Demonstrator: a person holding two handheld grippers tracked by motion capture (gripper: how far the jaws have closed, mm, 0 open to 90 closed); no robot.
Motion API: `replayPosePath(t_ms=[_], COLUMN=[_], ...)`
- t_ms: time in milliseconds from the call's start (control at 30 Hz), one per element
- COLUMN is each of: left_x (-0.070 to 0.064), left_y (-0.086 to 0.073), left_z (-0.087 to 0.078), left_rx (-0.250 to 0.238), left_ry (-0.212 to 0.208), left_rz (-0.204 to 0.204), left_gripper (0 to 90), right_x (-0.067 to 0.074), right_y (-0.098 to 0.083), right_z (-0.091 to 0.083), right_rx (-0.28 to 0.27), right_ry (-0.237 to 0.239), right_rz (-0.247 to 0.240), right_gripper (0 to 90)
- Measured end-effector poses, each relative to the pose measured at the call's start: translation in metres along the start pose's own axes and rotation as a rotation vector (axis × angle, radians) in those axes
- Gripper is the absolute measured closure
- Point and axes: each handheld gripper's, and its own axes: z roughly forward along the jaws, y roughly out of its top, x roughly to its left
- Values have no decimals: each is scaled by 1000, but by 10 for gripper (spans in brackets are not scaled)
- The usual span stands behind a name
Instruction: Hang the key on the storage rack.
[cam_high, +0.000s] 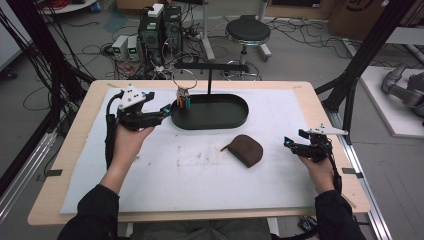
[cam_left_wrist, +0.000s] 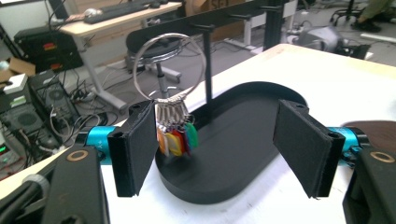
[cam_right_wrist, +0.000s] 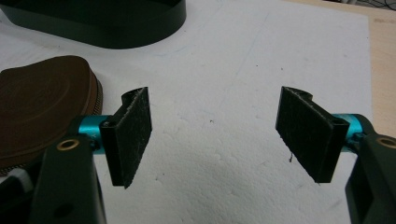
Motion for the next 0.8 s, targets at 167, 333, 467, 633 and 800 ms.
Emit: replayPosePath(t_ms=[167, 333, 467, 633, 800], left_x=[-6, -4, 2, 8, 10], left_y=[-17, -40, -63, -81, -84], left_z=[-15, -28, -37, -47, -51], left_rx=[-7, -18, -16, -3, -18], left_ry=[-30, -41, -38, -22, -7], left_rz=[7, -19, -63, -111, -116], left_gripper=[285, 285, 285, 285, 285], right_x=[2, 3, 5, 6, 8], right_y=[0, 0, 0, -1, 0], right_z=[-1, 0, -1, -2, -4], right_rx=[-2, -3, -2, -1, -9], right_ry=[3, 3, 1, -12, -19], right_rz=[-3, -3, -2, -3, -1], right_gripper=[273, 273, 273, 273, 272])
